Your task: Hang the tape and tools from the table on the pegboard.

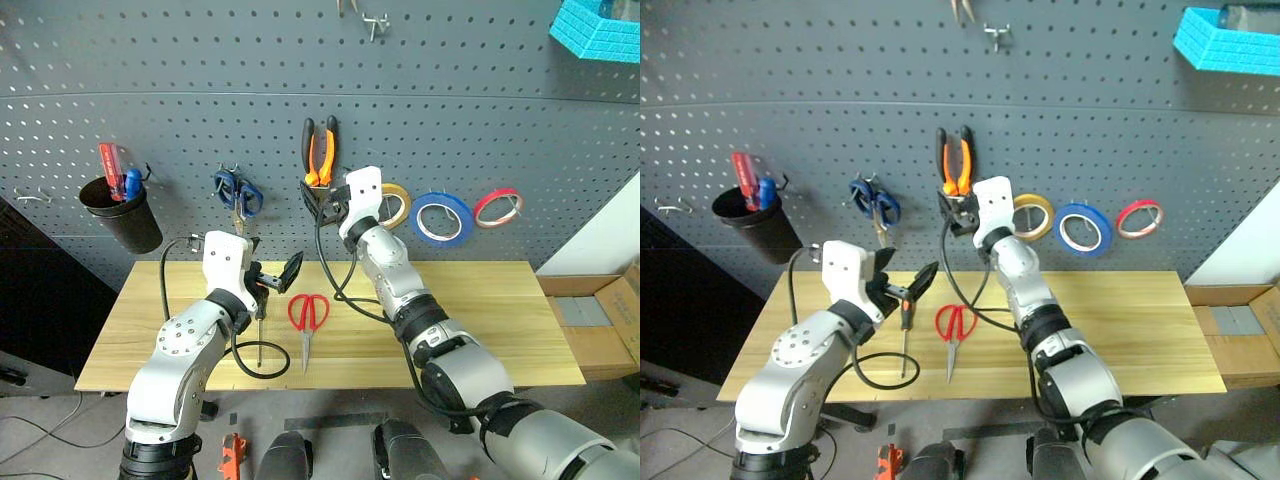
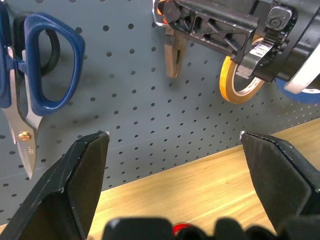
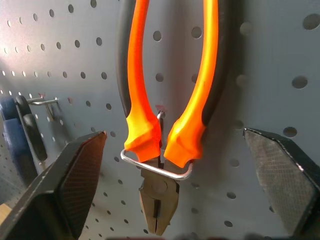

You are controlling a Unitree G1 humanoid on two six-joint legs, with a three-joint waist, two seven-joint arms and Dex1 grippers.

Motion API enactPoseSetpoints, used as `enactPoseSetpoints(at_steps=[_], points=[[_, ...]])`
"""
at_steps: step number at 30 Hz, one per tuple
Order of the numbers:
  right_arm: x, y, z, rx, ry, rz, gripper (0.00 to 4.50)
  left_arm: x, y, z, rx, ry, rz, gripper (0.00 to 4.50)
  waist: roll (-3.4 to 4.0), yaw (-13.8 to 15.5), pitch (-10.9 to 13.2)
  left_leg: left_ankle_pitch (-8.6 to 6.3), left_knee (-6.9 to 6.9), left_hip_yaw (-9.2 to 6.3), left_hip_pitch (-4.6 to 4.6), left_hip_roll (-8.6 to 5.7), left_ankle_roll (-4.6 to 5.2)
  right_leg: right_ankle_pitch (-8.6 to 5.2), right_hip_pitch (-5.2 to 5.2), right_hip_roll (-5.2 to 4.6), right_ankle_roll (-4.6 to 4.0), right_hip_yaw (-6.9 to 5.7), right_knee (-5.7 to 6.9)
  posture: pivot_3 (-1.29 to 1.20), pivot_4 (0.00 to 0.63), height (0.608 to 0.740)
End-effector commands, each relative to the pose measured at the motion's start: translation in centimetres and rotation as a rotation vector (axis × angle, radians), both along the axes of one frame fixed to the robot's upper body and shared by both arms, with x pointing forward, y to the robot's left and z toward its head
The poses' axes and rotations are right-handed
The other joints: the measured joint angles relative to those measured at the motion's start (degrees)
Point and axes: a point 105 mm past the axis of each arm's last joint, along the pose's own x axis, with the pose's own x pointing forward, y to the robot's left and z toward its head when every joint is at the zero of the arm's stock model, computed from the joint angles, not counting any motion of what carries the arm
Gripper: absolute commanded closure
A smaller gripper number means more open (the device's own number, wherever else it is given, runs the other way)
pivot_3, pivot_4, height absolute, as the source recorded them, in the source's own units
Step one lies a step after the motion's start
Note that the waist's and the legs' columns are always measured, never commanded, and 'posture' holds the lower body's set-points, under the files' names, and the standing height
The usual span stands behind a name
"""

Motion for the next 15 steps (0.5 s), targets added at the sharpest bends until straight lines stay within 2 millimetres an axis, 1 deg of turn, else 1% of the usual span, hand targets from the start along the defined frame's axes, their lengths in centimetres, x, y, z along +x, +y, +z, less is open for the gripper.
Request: enactPoseSetpoints(at_steps=[1, 3, 6, 8, 10, 12, 14, 15], points=[[-1.4, -0.4, 1.5, 0.024, -0.054, 0.072, 0.02, -0.2, 0.0, 0.4, 0.008, -0.034, 0.012, 0.00, 0.00, 0.0, 0.0, 0.00, 0.00, -0.02, -0.01, 0.00, 0.00, 0.00, 0.01, 0.02, 0.00, -0.02, -0.02, 0.09, 0.133, 0.740], [-2.3, -1.3, 1.3, -0.012, -0.071, 0.095, 0.02, -0.4, -0.1, -0.5, 0.015, -0.007, 0.020, 0.00, 0.00, 0.0, 0.0, -0.01, -0.04, -0.03, -0.03, 0.01, 0.00, 0.00, 0.00, 0.02, 0.00, -0.02, -0.09, 0.09, 0.134, 0.740], [-3.6, -2.1, 1.1, -0.058, -0.081, 0.132, 0.02, -0.6, -0.2, -1.6, 0.026, 0.025, 0.029, 0.00, 0.00, 0.1, 0.0, -0.01, -0.05, -0.06, -0.15, 0.05, 0.00, 0.00, -0.04, -0.01, 0.01, 0.00, -0.25, 0.07, 0.135, 0.740], [-5.4, -3.0, 0.1, -0.110, -0.063, 0.218, 0.02, -1.0, -0.2, -3.6, 0.060, 0.086, 0.048, 0.00, 0.00, 0.0, 0.0, -0.01, -0.06, -0.06, -0.19, 0.04, 0.00, 0.00, -0.06, -0.04, 0.01, 0.00, -0.29, 0.05, 0.133, 0.740], [-6.6, -3.3, -0.7, -0.133, -0.030, 0.282, 0.02, -1.3, -0.1, -4.9, 0.100, 0.126, 0.062, 0.00, 0.00, -0.1, 0.0, -0.02, -0.11, -0.06, -0.16, 0.04, 0.01, -0.01, -0.04, -0.04, 0.02, 0.01, -0.35, 0.04, 0.132, 0.740], [-7.6, -3.4, -1.7, -0.169, -0.002, 0.336, 0.02, -1.6, 0.3, -6.6, 0.137, 0.185, 0.075, 0.00, 0.00, -0.3, 0.0, -0.03, -0.12, -0.06, -0.16, 0.04, 0.02, -0.01, -0.04, -0.03, 0.03, 0.01, -0.37, 0.03, 0.132, 0.740], [-9.6, -3.8, -4.3, -0.280, 0.017, 0.442, 0.02, -1.9, 0.7, -9.1, 0.171, 0.264, 0.097, 0.00, 0.00, -0.5, 0.0, -0.03, -0.12, 0.00, -0.13, 0.03, 0.02, -0.01, -0.04, 0.02, 0.02, 0.03, -0.36, 0.01, 0.128, 0.740], [-10.4, -3.9, -5.4, -0.320, 0.029, 0.486, 0.02, -2.1, 0.9, -10.0, 0.178, 0.293, 0.111, 0.00, 0.02, -0.4, 0.0, -0.03, -0.12, -0.01, -0.08, 0.02, 0.02, -0.02, 0.00, 0.04, 0.02, 0.02, -0.34, 0.01, 0.128, 0.740]])
